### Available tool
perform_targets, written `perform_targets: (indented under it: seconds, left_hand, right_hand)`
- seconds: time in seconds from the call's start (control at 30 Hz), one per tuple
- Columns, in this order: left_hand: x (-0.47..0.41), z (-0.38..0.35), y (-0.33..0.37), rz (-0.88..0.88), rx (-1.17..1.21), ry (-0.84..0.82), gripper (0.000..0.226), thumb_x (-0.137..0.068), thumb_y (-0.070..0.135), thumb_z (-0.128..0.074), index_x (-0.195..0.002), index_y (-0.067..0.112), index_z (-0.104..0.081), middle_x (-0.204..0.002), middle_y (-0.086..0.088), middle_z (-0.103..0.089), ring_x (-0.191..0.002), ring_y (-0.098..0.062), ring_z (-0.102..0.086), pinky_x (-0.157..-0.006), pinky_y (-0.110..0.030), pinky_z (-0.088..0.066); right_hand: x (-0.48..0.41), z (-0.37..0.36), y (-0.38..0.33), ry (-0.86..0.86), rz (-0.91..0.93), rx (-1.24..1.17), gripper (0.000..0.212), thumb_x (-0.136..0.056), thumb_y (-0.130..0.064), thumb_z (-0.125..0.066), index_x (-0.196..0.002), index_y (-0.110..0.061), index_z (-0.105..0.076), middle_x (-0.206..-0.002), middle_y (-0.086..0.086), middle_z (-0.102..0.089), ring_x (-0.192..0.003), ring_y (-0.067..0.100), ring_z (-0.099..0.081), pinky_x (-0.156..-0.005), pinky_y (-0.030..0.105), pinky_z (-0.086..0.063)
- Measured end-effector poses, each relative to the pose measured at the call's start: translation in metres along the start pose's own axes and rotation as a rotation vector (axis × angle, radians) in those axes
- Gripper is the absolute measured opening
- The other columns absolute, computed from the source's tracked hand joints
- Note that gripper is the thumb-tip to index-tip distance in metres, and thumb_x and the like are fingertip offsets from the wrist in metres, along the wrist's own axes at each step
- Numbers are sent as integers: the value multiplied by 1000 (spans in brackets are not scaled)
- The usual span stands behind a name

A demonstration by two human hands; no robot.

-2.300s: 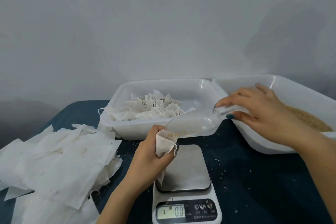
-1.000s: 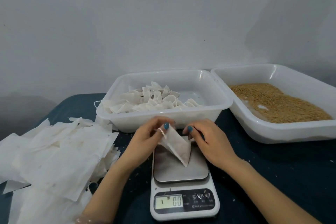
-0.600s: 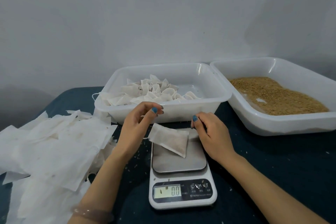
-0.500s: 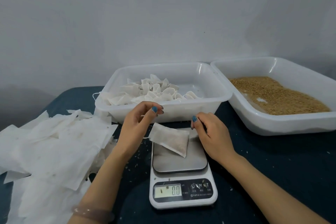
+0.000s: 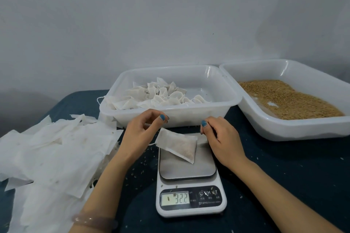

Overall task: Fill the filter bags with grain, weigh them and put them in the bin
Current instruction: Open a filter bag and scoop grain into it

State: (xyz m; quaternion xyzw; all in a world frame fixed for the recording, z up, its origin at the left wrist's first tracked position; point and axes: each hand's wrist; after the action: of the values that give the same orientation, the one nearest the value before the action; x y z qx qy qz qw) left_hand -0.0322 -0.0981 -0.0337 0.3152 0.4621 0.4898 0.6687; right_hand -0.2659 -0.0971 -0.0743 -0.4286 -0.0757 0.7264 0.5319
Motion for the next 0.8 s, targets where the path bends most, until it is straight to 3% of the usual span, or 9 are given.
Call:
perform_targets:
  seconds: [0.13, 0.23, 0.33, 0.4, 0.47, 0.57, 0.67, 0.73, 0.8]
  left_hand:
    - [4, 5, -2, 15, -279, 33, 41, -78, 72, -48, -91, 35, -56, -87, 23, -65, -73, -1, -60, -63, -25, -44]
    - [5, 8, 0, -8, -557, 121, 53, -77, 80, -37, -75, 28, -47, -77, 24, -60, -71, 1, -55, -56, -26, -36]
    - [7, 13, 0, -35, -748, 85, 60, -78, 83, -29, -71, 29, -53, -76, 30, -58, -75, 6, -54, -53, -26, -33]
    - [7, 16, 0, -50, -709, 15, 51, -78, 82, -35, -74, 37, -59, -73, 27, -60, -72, 4, -55, -53, -27, -35]
    - [7, 14, 3, -108, -513, -35, 41, -78, 73, -49, -75, 35, -65, -70, 18, -63, -69, -5, -57, -56, -30, -41]
    - [7, 5, 17, -263, -402, -8, 30, -81, 60, -56, -77, 33, -69, -74, 15, -63, -72, -10, -56, -61, -29, -46]
    - [5, -8, 38, -584, -681, 132, 26, -89, 47, -54, -80, 29, -70, -62, 17, -51, -64, -3, -49, -50, -25, -40]
    - [3, -16, 51, -782, -818, 207, 27, -95, 37, -56, -78, 21, -70, -60, 13, -55, -59, -11, -50, -46, -25, -36]
    - [0, -20, 61, -885, -895, 243, 31, -100, 33, -55, -76, 19, -69, -58, 7, -55, -58, -16, -49, -45, -29, -37]
  right_hand:
    - [-1, 0, -1, 5, 2, -1, 27, -98, -34, -39, -76, -31, -54, -72, -16, -54, -77, 2, -50, -62, 20, -36]
    - [-2, 0, 2, 9, 3, -3, 27, -102, -29, -44, -77, -30, -55, -74, -18, -55, -80, 2, -50, -64, 22, -39]
    - [-2, 0, 3, 10, 4, -3, 27, -102, -26, -45, -78, -28, -56, -76, -18, -56, -81, 3, -51, -66, 26, -42]
    - [-4, 1, 1, 12, 6, -33, 26, -100, -32, -42, -80, -28, -57, -78, -18, -57, -83, 3, -51, -68, 27, -43]
    - [-6, 4, -4, -18, 23, -85, 27, -96, -45, -41, -86, -27, -59, -83, -19, -56, -86, 4, -50, -71, 25, -40]
    - [-8, 9, -18, -107, 88, -191, 37, -85, -61, -54, -104, -30, -59, -101, -22, -57, -101, 1, -51, -83, 18, -41]
    - [-5, 9, -35, -204, 128, -207, 63, -72, -72, -67, -125, -41, -49, -121, -29, -50, -119, -3, -47, -98, 21, -42]
    - [-3, 5, -46, -249, 96, -227, 71, -69, -67, -73, -129, -43, -43, -124, -29, -49, -121, -2, -47, -100, 27, -44]
    - [-2, 2, -54, -236, 63, -294, 61, -71, -57, -74, -123, -45, -44, -118, -29, -54, -115, -4, -52, -94, 20, -46]
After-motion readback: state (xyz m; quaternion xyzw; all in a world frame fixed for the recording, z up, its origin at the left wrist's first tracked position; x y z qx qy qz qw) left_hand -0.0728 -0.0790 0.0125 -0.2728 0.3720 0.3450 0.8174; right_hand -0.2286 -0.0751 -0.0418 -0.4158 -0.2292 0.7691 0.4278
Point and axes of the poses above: each hand's wrist, its own x-axis away from the middle knuckle, its own z-axis out of the back of the hand, y = z × x
